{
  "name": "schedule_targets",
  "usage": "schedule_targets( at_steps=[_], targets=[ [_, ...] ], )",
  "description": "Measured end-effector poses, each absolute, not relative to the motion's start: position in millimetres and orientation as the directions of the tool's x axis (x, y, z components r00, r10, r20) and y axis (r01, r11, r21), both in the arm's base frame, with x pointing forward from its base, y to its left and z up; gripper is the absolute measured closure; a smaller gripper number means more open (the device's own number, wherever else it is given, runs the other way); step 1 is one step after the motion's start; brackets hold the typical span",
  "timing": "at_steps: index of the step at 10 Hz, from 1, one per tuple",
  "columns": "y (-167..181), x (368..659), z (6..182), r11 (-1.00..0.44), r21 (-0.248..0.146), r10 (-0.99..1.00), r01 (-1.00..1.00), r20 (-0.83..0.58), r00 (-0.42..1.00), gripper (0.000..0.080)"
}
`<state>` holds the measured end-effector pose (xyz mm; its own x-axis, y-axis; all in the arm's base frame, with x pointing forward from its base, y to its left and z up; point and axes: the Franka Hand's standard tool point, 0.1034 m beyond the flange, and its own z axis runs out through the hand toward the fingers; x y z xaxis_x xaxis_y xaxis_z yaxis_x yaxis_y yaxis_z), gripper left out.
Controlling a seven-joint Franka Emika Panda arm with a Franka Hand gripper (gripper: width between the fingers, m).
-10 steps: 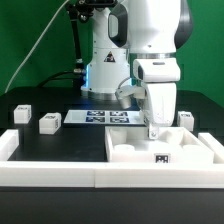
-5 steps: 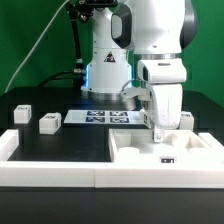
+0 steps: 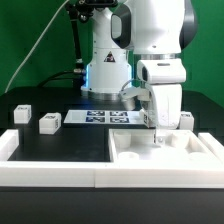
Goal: Assemble one leg
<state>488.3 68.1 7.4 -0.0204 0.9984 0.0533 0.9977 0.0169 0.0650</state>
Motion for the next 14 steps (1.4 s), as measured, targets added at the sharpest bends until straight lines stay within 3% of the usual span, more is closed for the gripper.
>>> schedule_targets(
  at_steps=[4, 9, 12, 14],
  targets=[
    [68, 488, 8.2, 0.010, 0.065, 0.998, 0.998, 0.053, -0.014, 0.0153],
    [80, 473, 81.8, -0.144, 0.129, 0.989, 0.981, 0.041, 0.140, 0.0150],
    [79, 473, 78.8, -0.153, 0.128, 0.988, 0.980, 0.045, 0.149, 0.0150],
    [81, 472, 78.4, -0.363, 0.112, 0.931, 0.925, 0.075, 0.357, 0.0150]
  ],
)
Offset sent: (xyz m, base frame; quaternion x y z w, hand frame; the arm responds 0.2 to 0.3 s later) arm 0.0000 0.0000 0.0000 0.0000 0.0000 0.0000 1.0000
